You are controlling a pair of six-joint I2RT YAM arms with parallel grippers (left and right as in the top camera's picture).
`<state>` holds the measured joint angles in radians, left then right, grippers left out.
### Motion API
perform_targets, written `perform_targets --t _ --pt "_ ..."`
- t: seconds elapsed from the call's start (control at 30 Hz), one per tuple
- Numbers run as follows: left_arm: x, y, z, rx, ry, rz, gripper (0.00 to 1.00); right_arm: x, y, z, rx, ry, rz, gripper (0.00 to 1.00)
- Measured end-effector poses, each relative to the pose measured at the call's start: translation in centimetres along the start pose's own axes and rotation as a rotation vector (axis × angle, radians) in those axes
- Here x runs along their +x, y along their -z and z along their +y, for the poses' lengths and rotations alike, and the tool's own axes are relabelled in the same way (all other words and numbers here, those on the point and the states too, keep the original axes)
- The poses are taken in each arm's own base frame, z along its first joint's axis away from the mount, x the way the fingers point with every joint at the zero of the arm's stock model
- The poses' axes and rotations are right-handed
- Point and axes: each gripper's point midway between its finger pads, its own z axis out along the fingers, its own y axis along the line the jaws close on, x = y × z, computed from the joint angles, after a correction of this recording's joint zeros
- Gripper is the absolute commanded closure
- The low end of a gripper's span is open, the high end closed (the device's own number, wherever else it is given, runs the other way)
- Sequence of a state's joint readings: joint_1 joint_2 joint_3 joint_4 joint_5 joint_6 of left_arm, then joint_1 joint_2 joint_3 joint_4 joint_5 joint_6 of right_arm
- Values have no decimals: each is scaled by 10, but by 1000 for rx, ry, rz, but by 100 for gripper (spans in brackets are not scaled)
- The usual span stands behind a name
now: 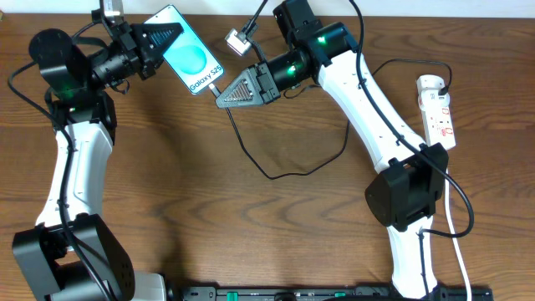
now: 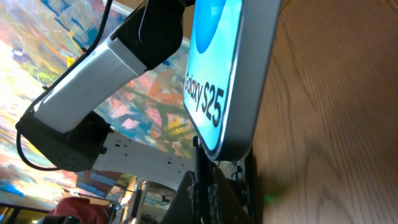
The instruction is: Plug charger to phone and switch on socket
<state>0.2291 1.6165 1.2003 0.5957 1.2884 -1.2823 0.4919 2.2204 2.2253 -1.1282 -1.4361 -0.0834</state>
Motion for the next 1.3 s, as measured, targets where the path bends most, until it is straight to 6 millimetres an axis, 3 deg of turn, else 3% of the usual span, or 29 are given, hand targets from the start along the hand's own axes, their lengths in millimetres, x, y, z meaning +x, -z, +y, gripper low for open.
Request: perform_targets --t 0.37,1.3 --pt "-9 4 1 -8 -11 -43 93 -12 0 -1 1 5 -17 99" --pt "-9 6 0 -7 -80 -38 93 -12 0 -3 9 -25 -18 99"
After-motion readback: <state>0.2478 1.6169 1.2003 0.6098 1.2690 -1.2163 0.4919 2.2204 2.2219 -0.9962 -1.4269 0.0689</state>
